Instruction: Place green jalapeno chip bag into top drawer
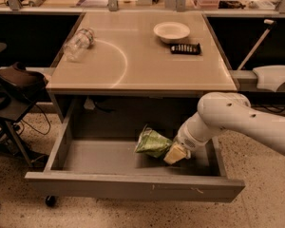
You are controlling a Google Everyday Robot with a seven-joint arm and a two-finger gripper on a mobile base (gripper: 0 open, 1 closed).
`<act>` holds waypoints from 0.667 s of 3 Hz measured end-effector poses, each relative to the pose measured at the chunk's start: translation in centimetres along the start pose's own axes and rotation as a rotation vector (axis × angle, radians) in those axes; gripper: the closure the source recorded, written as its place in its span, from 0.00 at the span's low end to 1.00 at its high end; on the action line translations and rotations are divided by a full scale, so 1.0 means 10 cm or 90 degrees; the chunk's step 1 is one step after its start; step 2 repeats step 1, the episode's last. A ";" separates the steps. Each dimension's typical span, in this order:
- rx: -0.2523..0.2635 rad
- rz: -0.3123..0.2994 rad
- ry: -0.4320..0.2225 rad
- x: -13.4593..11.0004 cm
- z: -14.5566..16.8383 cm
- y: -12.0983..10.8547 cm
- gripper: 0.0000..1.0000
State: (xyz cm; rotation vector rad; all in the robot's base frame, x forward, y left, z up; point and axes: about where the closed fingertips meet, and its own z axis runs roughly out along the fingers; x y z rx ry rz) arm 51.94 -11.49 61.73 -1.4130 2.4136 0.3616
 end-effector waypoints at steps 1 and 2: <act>0.000 0.000 0.000 0.00 0.00 0.00 0.00; 0.000 0.000 0.000 0.00 0.00 0.00 0.00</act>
Offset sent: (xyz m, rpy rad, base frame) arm 0.0000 0.0000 0.0000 0.0000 0.0000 0.0000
